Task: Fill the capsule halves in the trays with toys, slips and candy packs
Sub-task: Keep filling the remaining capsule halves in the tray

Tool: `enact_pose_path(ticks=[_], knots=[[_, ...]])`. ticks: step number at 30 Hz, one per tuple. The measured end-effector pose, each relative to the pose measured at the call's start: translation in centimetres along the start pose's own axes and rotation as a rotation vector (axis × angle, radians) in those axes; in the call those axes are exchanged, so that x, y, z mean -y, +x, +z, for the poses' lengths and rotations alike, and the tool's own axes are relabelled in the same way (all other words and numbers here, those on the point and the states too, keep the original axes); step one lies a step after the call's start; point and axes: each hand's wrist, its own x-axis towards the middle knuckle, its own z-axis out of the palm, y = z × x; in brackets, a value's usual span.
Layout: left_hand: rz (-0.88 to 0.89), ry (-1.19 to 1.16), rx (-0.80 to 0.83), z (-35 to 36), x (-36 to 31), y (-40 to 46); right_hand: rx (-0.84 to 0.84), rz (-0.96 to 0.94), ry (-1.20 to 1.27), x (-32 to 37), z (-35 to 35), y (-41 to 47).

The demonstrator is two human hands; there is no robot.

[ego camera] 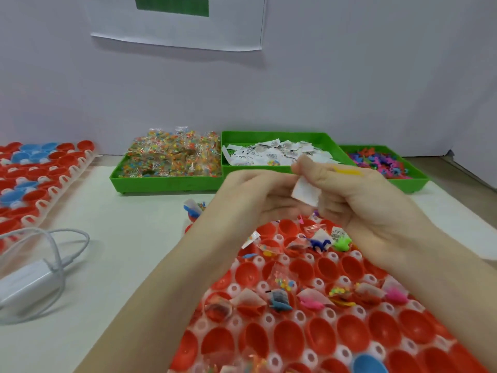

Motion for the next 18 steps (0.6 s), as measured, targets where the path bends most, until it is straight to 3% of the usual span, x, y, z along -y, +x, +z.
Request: enact_pose_path(ticks=[2,6,11,13,18], knots=[[0.024,-0.007,0.033,0.8,-0.3,-1.3,-0.032,-0.098,0.003,-0.2,-0.2,-1.2],[0.136,0.177,-0.08,2.2,0.2,-3.2,-0.039,-0.216,-0.031,-0.4,0.1,-3.6],[0.107,0.23,-0.102,2.9,0.2,-5.2,-0.073,-0.314,-0.248,-0.3,-0.8,-6.5],[0.078,0.261,-0.091,3.3,0.6,-5.6,-0.027,-0.302,-0.242,-0.6,-1.8,-7.7],[0.035,0.361,0.007,4.5,1.6,-6.5,0.085,-0.502,-0.425,-1.0,-4.0,-11.0]])
